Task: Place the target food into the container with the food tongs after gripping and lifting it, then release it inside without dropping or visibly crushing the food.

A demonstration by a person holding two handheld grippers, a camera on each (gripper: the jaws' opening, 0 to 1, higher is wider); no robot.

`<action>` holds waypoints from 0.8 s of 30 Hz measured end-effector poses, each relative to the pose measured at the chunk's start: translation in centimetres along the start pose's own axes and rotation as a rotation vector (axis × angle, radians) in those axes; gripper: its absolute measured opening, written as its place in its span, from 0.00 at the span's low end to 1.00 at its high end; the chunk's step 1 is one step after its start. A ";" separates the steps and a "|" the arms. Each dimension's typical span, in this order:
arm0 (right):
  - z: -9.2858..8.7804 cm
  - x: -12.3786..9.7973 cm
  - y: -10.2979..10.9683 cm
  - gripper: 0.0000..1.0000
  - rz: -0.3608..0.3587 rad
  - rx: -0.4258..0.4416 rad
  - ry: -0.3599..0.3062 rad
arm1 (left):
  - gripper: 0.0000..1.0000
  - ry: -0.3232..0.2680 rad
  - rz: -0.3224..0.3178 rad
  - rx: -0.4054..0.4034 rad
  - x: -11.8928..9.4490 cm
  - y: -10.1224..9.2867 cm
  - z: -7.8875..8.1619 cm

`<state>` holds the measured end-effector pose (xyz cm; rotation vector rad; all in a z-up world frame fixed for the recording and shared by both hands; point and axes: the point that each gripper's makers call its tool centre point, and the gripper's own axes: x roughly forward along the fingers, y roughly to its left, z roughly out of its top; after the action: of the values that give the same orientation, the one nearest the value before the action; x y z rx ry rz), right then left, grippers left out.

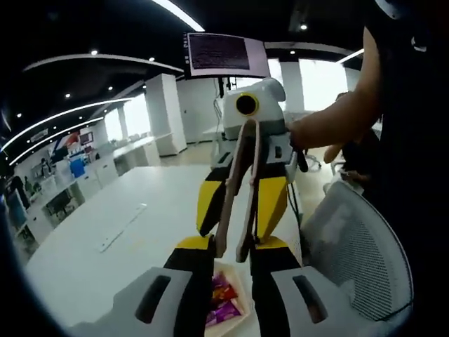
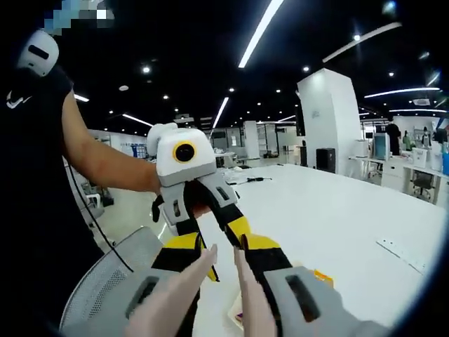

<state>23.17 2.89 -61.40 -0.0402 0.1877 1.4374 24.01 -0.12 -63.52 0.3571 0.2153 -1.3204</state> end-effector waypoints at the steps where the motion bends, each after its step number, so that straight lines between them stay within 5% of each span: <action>1: -0.1 -0.1 -0.1 0.22 -0.007 0.004 0.004 | 0.15 0.000 0.001 0.002 -0.1 0.0 0.0; 24: -2.3 -4.3 -2.3 0.29 -0.168 0.093 0.025 | 0.09 0.059 0.078 0.083 -0.3 0.7 -1.4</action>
<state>24.69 -1.98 -63.15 0.0017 0.2653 1.2601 24.65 0.85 -64.65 0.4713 0.1945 -1.2449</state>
